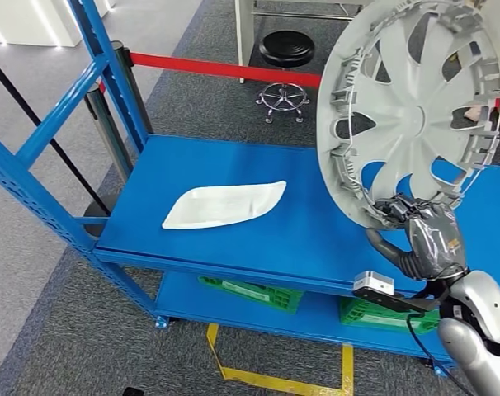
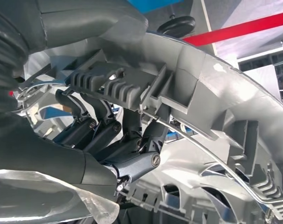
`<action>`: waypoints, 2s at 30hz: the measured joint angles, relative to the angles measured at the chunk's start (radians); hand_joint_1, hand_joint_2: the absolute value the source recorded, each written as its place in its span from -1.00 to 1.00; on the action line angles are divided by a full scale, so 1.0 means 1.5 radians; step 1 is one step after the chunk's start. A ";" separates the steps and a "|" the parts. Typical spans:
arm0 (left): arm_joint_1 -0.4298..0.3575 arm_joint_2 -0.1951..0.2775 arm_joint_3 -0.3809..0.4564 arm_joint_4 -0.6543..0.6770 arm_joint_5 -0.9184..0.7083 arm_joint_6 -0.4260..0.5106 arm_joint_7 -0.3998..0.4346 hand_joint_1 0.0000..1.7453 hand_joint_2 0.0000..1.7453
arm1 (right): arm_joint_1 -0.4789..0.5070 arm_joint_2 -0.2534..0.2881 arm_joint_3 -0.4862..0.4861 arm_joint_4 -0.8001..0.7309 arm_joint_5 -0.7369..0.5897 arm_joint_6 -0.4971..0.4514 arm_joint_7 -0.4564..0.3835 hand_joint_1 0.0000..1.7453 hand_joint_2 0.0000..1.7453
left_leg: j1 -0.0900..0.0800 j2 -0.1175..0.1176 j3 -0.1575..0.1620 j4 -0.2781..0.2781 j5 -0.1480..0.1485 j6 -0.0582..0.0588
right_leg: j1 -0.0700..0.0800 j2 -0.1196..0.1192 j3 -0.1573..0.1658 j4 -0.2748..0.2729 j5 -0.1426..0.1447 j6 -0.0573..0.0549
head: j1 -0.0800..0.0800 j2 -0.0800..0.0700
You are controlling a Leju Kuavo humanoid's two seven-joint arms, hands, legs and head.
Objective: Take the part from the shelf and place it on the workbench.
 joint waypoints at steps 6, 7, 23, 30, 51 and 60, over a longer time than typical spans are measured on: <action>0.001 0.000 -0.001 0.000 0.001 0.003 0.007 -1.00 1.00 | 0.010 0.000 -0.019 -0.008 -0.027 0.001 -0.001 1.00 1.00 | -0.007 0.000 0.055 -0.112 0.034 0.019 | -0.002 0.000 -0.014 -0.003 0.025 0.026 | 0.001 0.000; 0.002 0.000 -0.001 0.000 0.001 0.003 0.007 -1.00 1.00 | 0.013 0.000 -0.022 -0.009 -0.028 0.001 -0.002 1.00 1.00 | -0.006 0.001 0.050 -0.114 0.041 0.024 | -0.003 0.000 -0.019 0.003 0.014 0.029 | 0.002 0.000; 0.003 0.001 -0.006 0.000 0.001 0.008 0.007 -1.00 1.00 | 0.034 0.002 -0.043 -0.023 -0.029 -0.004 -0.006 1.00 1.00 | -0.009 0.002 -0.057 -0.079 0.098 0.008 | 0.000 -0.001 0.088 -0.020 -0.066 0.006 | 0.003 0.000; 0.002 0.000 -0.007 0.000 0.001 0.008 0.007 -1.00 1.00 | 0.036 0.004 -0.045 -0.027 -0.029 -0.005 -0.006 1.00 1.00 | -0.002 0.002 -0.037 0.055 0.020 -0.001 | 0.001 -0.002 0.025 -0.011 -0.017 0.000 | 0.001 0.000; -0.002 0.000 -0.008 0.000 -0.001 0.011 0.006 -1.00 1.00 | 0.035 0.004 -0.053 -0.033 -0.050 -0.004 -0.027 1.00 1.00 | -0.015 0.006 -0.048 -0.109 0.133 0.019 | 0.006 0.001 0.123 -0.036 -0.091 0.015 | 0.004 0.000; -0.001 0.004 -0.008 0.000 0.003 0.005 -0.014 -1.00 1.00 | 0.035 0.004 -0.054 -0.033 -0.071 0.007 -0.031 1.00 1.00 | -0.002 0.003 -0.068 0.081 0.026 -0.011 | 0.003 -0.002 0.054 -0.031 -0.033 -0.005 | -0.002 0.000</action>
